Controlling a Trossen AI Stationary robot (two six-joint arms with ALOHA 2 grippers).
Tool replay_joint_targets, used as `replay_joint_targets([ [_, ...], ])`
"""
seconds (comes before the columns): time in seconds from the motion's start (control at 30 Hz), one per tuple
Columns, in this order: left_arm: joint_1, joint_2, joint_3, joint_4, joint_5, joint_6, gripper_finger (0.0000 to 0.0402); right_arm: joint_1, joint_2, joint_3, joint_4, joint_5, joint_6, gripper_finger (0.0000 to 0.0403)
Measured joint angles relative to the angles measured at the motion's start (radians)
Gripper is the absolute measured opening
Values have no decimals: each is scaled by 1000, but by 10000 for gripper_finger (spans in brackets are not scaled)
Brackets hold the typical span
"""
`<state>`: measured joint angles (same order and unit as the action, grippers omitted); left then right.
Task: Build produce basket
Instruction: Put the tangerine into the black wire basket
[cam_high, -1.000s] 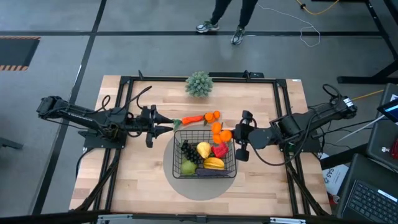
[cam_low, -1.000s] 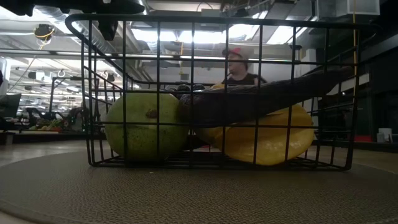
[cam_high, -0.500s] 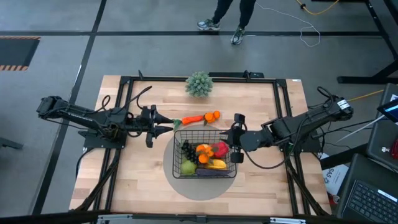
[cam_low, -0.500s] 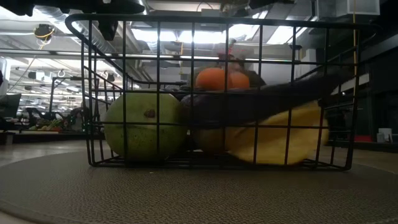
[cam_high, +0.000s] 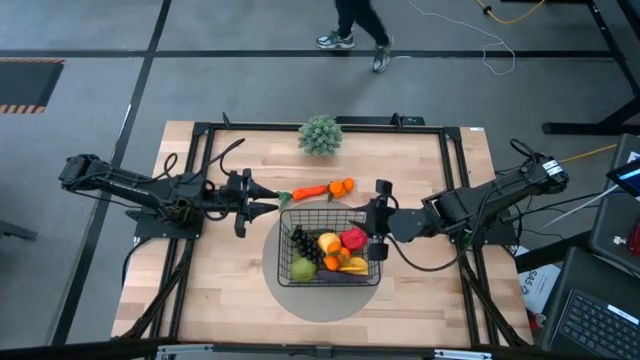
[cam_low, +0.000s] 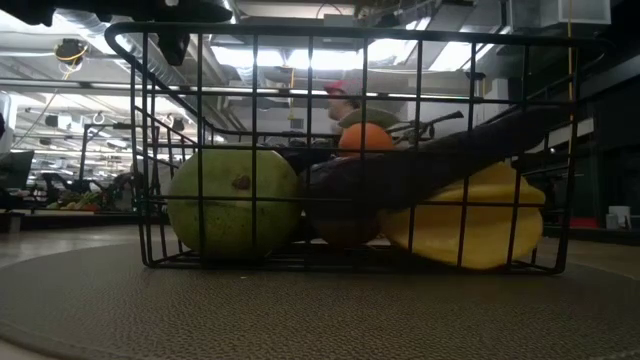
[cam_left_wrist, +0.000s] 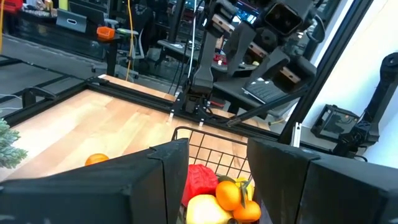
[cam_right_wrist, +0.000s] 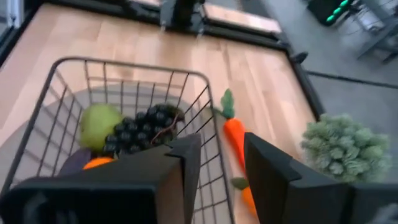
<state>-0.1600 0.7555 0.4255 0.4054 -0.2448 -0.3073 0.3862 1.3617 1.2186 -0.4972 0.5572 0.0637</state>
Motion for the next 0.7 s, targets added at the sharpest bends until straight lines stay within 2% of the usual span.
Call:
replay_joint_targets([
  [0.27,0,0,0,-1,0,0,151,0,0,0,30,175,13,111],
  [0.4,0,0,0,-1,0,1,151,-24,0,0,27,309,115,111],
  [0.5,1,0,0,-1,0,2,151,-73,0,0,14,287,140,111],
  [0.7,1,0,0,-2,0,3,151,-234,0,0,-22,94,168,111],
])
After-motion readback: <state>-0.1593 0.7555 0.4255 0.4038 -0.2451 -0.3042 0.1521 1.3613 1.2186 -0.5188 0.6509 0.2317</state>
